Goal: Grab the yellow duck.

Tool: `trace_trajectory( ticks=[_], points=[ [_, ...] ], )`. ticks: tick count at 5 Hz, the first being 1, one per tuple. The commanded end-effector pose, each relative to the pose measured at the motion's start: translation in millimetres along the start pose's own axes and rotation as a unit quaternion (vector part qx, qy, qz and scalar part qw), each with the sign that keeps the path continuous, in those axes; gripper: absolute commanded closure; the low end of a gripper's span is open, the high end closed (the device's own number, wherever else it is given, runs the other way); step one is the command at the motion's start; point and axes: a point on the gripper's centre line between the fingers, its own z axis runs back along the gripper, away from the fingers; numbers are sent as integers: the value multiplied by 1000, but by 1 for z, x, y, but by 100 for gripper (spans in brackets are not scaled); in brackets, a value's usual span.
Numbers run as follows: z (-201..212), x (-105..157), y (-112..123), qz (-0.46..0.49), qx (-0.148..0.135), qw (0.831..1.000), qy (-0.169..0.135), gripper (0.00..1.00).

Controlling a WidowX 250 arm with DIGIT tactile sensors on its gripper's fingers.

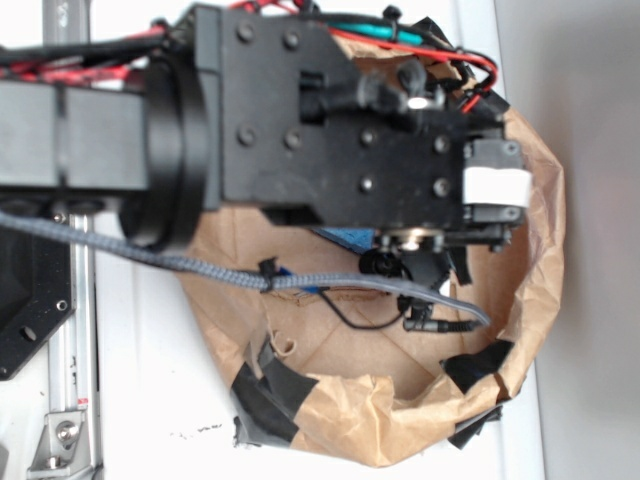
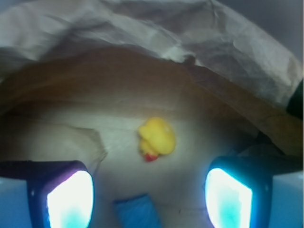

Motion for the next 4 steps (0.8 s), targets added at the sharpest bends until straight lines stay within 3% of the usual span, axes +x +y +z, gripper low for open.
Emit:
trace_trajectory(
  ticks=[1,2,3,4],
  points=[
    [-42,20,-15,8,2,1000,-12,0],
    [-73,25,-8,25,40,998,47,0],
    [-82,18,-2,39,53,995,80,100],
    [-65,11,-4,27,45,994,97,100]
  ],
)
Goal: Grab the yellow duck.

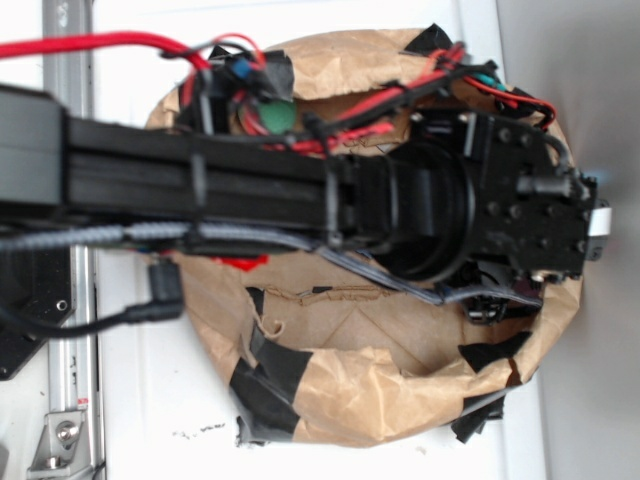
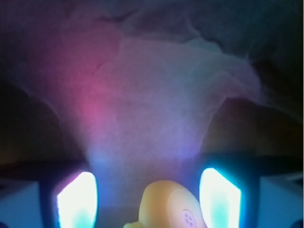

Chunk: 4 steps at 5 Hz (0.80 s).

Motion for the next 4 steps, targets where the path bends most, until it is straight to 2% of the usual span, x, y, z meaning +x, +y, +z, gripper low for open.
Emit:
trace_trajectory(
  ticks=[1,2,3,4],
  points=[
    [51,-29,3,5,2,1000,-10,100],
    [90,-45,6,46,-51,995,-79,100],
    [122,-48,12,59,-92,989,-103,100],
    [126,-50,12,59,-111,986,-106,100]
  ],
)
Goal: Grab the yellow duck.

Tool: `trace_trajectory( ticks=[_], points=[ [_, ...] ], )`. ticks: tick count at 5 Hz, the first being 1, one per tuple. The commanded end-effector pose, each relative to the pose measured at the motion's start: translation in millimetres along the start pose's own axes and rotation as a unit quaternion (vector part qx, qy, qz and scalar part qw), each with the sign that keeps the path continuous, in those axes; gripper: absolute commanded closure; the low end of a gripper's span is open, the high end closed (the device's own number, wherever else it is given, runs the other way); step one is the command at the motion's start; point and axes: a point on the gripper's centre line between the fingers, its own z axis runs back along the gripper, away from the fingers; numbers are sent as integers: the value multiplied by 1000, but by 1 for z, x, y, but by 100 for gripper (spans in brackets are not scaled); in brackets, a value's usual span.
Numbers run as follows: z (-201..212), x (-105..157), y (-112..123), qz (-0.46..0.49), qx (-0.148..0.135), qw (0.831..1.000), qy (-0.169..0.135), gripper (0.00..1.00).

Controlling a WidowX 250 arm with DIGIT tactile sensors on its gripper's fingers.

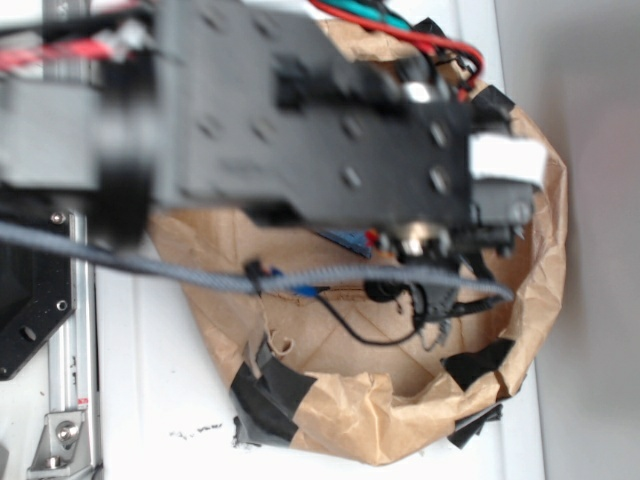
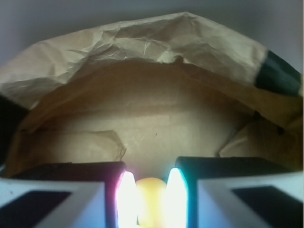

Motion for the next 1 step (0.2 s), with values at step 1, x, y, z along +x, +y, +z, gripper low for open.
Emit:
trace_trajectory(
  ticks=[1],
  points=[
    [10,0,-2,16,-38,999,-27,100]
  ],
)
